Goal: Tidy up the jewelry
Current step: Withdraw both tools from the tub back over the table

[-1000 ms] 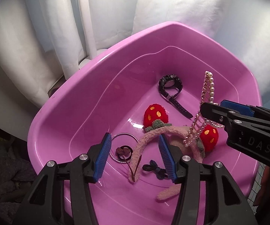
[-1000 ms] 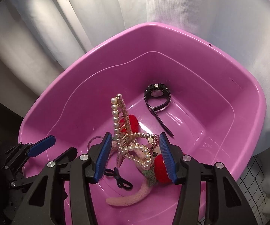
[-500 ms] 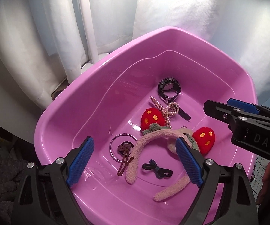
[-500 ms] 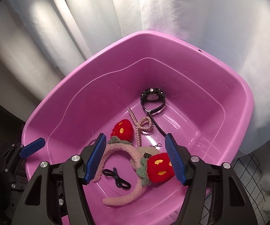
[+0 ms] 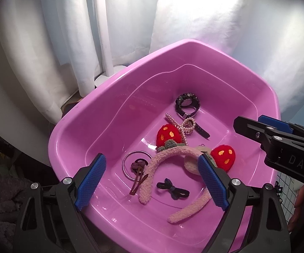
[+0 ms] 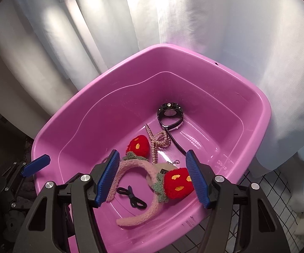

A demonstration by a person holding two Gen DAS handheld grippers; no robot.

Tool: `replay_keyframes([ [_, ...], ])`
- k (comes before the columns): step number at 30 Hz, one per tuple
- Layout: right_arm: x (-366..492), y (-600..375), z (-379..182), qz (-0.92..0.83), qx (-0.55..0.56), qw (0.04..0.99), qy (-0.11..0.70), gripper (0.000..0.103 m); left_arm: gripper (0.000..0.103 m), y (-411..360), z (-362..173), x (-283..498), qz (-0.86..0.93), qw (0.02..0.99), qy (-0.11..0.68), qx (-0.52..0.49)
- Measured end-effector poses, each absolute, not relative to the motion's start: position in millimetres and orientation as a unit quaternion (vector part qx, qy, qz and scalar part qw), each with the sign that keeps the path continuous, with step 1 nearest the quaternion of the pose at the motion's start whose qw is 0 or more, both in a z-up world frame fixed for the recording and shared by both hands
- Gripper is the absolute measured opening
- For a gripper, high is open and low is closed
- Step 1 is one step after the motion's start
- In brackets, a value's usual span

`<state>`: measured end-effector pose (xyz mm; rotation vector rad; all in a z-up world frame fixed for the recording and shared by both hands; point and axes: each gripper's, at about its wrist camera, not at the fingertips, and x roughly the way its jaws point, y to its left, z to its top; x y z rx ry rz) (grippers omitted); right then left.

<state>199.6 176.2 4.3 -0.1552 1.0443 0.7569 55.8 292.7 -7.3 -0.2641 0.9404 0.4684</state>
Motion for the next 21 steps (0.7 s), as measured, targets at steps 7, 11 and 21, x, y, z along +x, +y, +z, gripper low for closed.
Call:
replay_keyframes([
  [7,188.1,151.0,16.1,0.356,-0.062,0.804,0.473,0.062,0.087,272.8,5.8,45.1,0.23,0.867,0.425,-0.124],
  [11,181.3,126.6,23.6,0.354,-0.049,0.811,0.463,0.062,0.087,256.5,12.7,41.0,0.227,0.872,0.416,-0.12],
  [21,165.5,32.4,39.1,0.316,0.008,0.839,0.443,0.064,0.087,211.7,28.1,38.5,0.202,0.887,0.403,-0.098],
])
